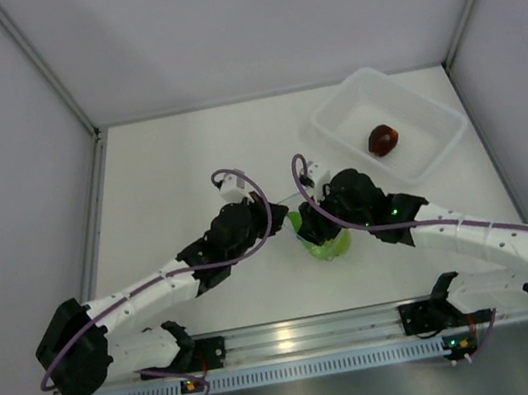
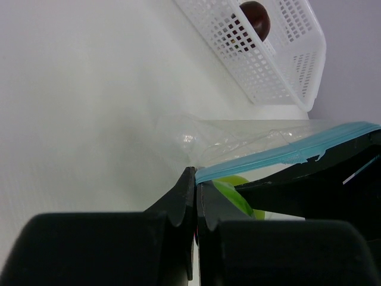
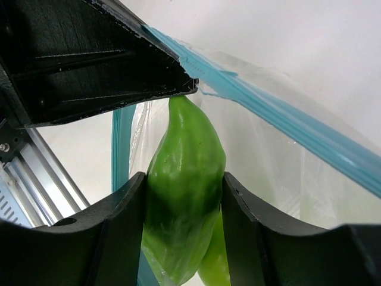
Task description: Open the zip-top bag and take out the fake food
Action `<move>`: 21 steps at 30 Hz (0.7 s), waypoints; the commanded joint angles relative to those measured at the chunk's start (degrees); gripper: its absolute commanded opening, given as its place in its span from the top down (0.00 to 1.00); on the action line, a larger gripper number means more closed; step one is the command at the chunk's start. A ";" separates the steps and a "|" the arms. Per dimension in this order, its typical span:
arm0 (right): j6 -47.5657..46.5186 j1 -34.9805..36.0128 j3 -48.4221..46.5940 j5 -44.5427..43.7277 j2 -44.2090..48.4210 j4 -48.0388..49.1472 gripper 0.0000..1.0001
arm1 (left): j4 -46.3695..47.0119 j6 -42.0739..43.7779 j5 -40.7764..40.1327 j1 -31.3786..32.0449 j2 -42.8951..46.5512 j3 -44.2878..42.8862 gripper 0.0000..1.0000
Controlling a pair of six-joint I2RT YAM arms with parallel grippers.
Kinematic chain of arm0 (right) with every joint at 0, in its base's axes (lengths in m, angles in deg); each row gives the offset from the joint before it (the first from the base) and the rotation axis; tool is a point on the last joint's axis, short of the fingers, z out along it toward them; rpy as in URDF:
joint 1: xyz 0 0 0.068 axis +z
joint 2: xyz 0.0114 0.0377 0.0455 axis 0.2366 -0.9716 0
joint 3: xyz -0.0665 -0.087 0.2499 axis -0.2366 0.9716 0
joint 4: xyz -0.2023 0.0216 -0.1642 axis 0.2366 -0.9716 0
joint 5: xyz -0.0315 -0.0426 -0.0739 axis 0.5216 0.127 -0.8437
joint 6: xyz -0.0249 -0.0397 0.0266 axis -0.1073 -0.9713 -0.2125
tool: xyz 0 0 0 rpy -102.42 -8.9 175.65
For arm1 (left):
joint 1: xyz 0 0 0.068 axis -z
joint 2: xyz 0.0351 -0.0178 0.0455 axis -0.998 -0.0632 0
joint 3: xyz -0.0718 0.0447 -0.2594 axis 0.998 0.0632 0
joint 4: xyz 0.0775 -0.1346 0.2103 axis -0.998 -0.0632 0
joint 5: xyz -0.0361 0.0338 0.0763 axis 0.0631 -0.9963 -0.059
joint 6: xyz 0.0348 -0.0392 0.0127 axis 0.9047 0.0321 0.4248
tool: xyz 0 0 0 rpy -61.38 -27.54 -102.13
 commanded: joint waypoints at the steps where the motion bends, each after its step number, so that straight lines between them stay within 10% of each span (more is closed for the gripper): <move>1: 2.27 -1.45 -1.06 -5.90 4.10 3.70 1.00 | -14.80 -0.63 -15.55 -3.06 -0.35 2.04 1.00; 21: -6.42 -3.47 2.63 9.21 7.36 10.91 1.00 | -12.35 -2.31 -10.55 -5.34 -9.14 0.10 0.73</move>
